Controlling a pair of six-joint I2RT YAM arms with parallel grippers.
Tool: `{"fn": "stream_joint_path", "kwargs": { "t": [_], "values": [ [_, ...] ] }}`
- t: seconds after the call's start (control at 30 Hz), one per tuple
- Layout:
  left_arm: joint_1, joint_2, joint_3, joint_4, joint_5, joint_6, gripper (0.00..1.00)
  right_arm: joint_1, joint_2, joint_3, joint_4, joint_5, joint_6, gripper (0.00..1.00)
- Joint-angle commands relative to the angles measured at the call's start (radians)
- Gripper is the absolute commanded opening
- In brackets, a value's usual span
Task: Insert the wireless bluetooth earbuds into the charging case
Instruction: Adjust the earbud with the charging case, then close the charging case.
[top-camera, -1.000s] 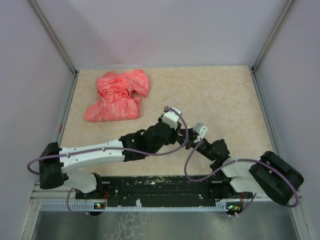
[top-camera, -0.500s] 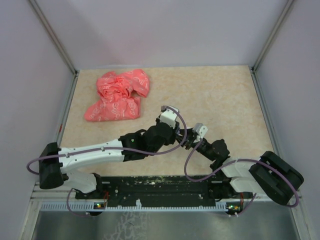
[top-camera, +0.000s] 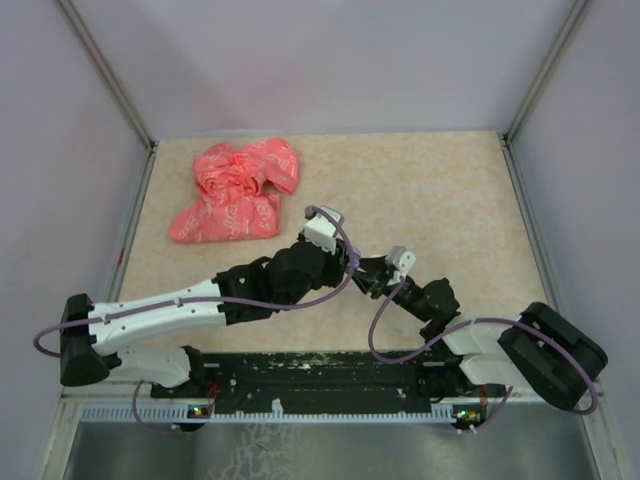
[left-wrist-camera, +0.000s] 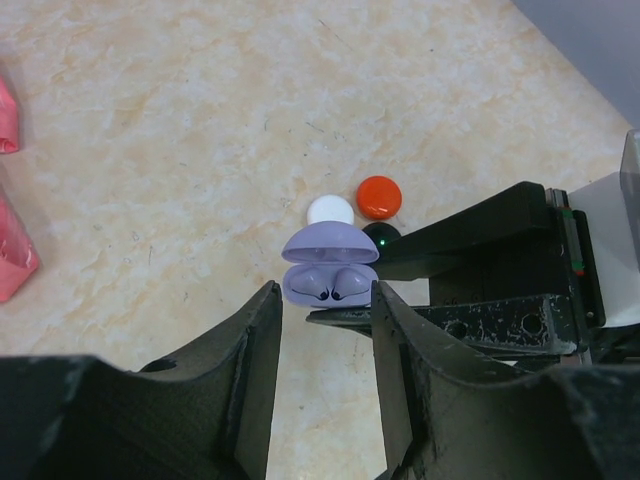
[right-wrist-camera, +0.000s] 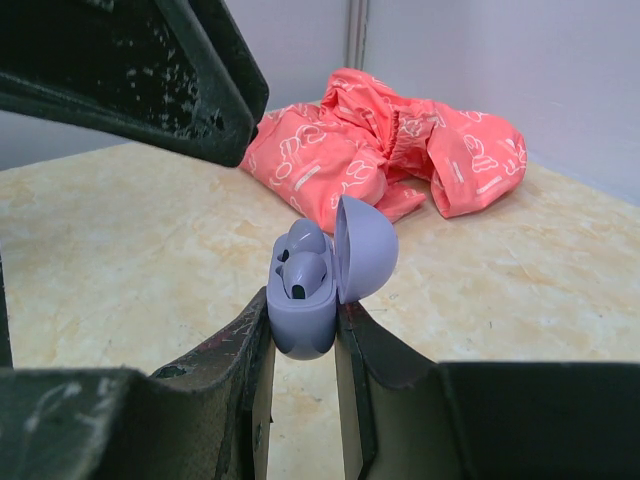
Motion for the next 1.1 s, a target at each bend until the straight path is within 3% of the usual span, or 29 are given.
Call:
{"fn": "stream_joint_path", "kwargs": {
  "t": [0.0, 0.2, 0.47, 0.7, 1.07],
  "values": [
    [0.007, -0.001, 0.027, -0.069, 0.021, -0.020, 0.46, 0.007, -0.004, 0.030, 0.060, -0.003, 0.015, 0.00],
    [0.046, -0.013, 0.019, -0.084, 0.041, -0.014, 0.53, 0.007, -0.003, 0.029, 0.066, -0.022, 0.014, 0.00],
    [0.253, -0.123, -0.092, 0.042, 0.499, -0.029, 0.64, 0.007, 0.028, 0.041, 0.098, -0.120, 0.024, 0.00],
    [0.308, -0.112, -0.123, 0.096, 0.711, -0.030, 0.77, 0.007, 0.051, 0.045, 0.141, -0.192, 0.043, 0.00],
    [0.360, -0.031, -0.149, 0.177, 0.911, -0.063, 0.76, 0.007, 0.059, 0.034, 0.208, -0.235, 0.072, 0.00]
  ]
}}
